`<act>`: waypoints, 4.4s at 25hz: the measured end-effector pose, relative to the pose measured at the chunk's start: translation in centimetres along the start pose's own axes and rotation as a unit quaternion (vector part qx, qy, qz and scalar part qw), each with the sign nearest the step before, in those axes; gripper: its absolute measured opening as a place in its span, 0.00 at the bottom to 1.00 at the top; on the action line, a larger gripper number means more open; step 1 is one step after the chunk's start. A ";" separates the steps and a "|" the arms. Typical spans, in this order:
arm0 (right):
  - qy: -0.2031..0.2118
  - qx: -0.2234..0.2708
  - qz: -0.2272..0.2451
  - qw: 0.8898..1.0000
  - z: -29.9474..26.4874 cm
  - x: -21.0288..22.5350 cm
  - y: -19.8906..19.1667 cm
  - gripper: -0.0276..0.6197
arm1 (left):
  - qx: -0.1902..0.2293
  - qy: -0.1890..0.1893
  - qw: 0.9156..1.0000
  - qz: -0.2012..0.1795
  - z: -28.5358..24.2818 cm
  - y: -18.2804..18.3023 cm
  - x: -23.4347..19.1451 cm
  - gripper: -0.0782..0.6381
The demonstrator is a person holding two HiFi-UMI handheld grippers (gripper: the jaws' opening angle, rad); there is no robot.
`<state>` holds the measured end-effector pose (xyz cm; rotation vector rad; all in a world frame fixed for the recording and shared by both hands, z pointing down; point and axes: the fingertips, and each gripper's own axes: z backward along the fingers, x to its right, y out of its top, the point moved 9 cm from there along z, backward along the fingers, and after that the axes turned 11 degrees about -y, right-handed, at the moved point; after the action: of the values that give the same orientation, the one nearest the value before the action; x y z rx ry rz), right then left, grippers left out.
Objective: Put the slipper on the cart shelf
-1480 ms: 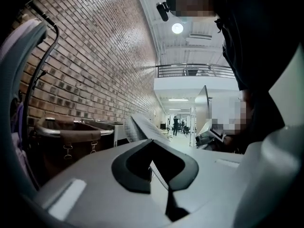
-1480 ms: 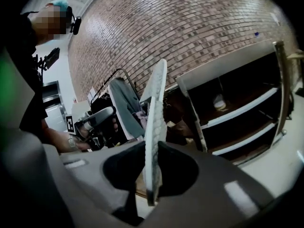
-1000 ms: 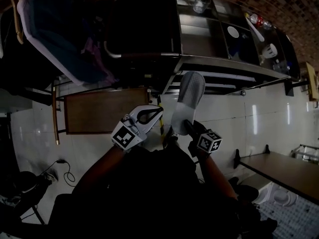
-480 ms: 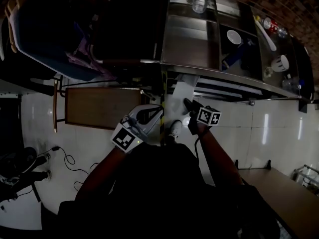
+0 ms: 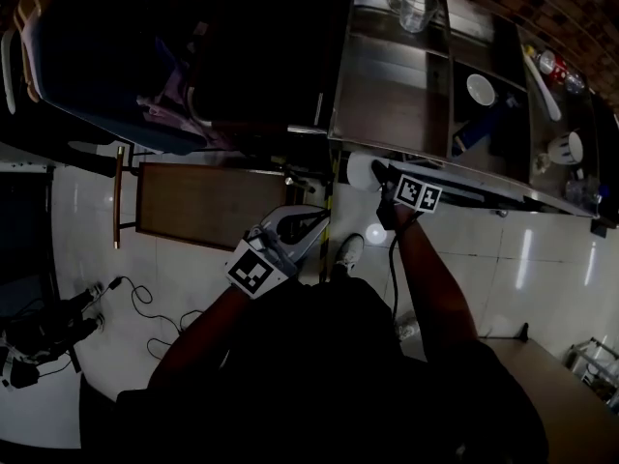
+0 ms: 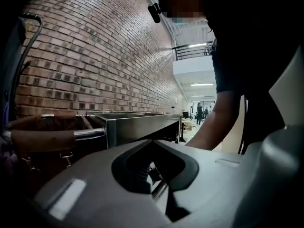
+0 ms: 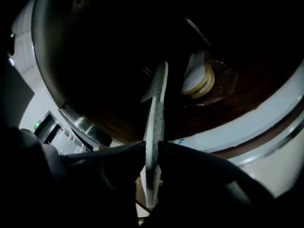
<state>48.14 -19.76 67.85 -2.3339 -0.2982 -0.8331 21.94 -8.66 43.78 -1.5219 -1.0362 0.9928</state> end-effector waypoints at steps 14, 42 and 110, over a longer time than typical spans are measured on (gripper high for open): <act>-0.093 0.096 0.041 0.990 -0.2 -0.4 2.2 0.43 | -0.006 -0.002 1.000 0.019 1.0 -0.5 -1.5 0.11; 0.044 0.160 0.191 0.967 13.3 -19.8 -7.0 0.39 | 0.041 -0.043 0.998 0.014 9.5 -2.0 -1.5 0.11; 0.123 0.182 0.352 0.910 15.3 -55.6 -32.6 0.05 | 0.070 -0.020 0.997 0.000 44.7 -5.3 8.0 0.11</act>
<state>-0.49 15.18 39.48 -1.7571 0.4458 -0.6216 -18.69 12.08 41.17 -1.3935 -0.9744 1.0782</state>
